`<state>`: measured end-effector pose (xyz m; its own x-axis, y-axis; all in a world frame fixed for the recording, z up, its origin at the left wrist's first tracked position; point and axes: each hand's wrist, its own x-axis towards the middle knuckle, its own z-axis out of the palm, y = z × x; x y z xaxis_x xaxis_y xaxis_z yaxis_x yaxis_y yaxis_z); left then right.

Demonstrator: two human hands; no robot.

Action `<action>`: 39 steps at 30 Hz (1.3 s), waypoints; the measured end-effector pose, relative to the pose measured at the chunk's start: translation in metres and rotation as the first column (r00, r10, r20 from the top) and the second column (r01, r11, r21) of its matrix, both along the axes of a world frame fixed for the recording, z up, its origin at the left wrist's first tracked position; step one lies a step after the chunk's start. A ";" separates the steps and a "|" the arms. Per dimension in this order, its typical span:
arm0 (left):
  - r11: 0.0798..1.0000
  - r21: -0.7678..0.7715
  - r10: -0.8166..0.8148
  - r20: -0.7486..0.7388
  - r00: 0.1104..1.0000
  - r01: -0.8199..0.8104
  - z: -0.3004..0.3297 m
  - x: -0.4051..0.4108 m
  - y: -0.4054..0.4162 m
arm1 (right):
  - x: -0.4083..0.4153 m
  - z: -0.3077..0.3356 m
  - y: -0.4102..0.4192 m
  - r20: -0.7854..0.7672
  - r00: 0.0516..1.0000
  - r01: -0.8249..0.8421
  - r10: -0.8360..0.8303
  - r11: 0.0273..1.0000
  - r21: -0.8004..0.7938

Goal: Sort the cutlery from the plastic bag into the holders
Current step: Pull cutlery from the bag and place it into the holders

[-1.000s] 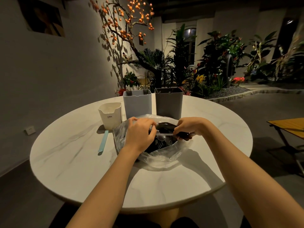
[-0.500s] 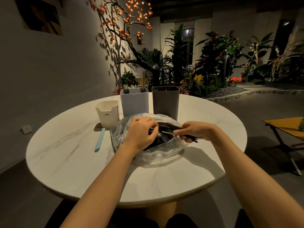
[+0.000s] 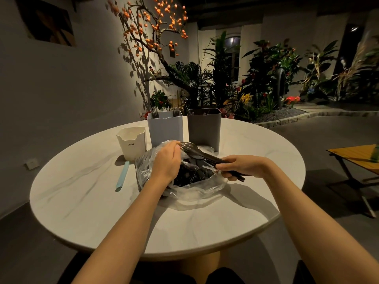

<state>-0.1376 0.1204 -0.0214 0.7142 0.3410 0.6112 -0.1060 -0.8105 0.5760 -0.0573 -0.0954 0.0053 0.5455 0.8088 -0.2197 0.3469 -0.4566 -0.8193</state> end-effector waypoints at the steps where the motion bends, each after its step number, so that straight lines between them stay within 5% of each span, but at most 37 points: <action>1: 1.000 -0.006 0.002 0.025 1.000 -0.002 0.001 0.001 -0.001 | 0.001 -0.001 -0.001 -0.016 1.000 0.006 -0.006 0.999 0.038; 6: 0.992 0.125 0.001 0.071 0.997 -0.010 0.006 0.012 -0.003 | 0.005 -0.005 0.001 -0.083 0.991 0.116 -0.102 0.976 0.187; 11: 0.944 0.330 0.028 -0.016 0.999 -0.021 0.013 0.025 -0.004 | 0.011 0.000 -0.002 -0.302 0.953 0.104 -0.017 0.956 0.275; 16: 0.978 0.203 0.071 -0.143 0.987 -0.041 0.015 0.035 0.000 | 0.018 0.002 0.000 -0.347 0.938 0.129 -0.014 0.942 0.311; 21: 0.997 0.071 0.016 -0.099 0.995 -0.008 0.026 0.044 0.005 | 0.027 0.004 0.014 -0.397 0.914 0.103 0.086 0.896 0.431; 28: 0.979 0.202 0.019 -0.140 0.990 0.010 0.050 0.059 0.006 | 0.046 0.006 0.045 -0.408 0.913 0.244 0.006 0.794 0.556; 31: 0.987 -0.098 -0.153 -0.298 0.942 0.129 0.055 0.074 0.007 | 0.056 0.005 0.059 -0.286 0.949 0.267 -0.131 0.814 0.516; 34: 0.813 -0.511 -0.442 -0.228 0.867 0.280 0.058 0.082 0.004 | 0.061 0.003 0.070 -0.178 0.971 0.231 -0.160 0.819 0.525; 39: 0.575 -0.703 -0.606 -0.023 0.795 0.418 0.045 0.088 0.002 | 0.060 -0.012 0.092 0.051 0.943 0.239 -0.330 0.773 0.588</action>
